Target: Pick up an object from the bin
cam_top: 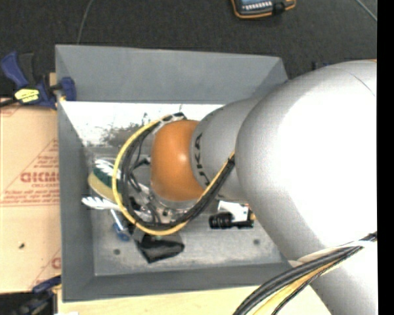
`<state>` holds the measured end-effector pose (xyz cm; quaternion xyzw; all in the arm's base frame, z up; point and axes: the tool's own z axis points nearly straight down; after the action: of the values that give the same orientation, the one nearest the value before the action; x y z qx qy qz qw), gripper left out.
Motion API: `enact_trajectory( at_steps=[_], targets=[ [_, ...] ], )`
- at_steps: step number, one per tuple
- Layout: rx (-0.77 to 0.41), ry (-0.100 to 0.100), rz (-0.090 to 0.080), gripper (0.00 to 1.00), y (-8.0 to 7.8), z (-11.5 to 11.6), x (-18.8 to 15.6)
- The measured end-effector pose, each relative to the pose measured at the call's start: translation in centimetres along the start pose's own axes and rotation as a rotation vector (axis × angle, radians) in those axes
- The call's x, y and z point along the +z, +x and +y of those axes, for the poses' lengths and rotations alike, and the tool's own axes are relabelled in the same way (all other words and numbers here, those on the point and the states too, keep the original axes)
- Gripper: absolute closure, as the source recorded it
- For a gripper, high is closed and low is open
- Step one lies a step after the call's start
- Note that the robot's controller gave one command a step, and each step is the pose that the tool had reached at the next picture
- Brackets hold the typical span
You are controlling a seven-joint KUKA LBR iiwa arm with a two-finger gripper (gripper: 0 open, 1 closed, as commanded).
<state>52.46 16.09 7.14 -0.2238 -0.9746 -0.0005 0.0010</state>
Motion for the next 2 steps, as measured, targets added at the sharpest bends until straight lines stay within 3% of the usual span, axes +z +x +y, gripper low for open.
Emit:
enact_trajectory(
  at_steps=[2],
  targets=[
    [0.001, -0.001, -0.001, 1.0, -0.07, -0.11, -1.51]
  ],
)
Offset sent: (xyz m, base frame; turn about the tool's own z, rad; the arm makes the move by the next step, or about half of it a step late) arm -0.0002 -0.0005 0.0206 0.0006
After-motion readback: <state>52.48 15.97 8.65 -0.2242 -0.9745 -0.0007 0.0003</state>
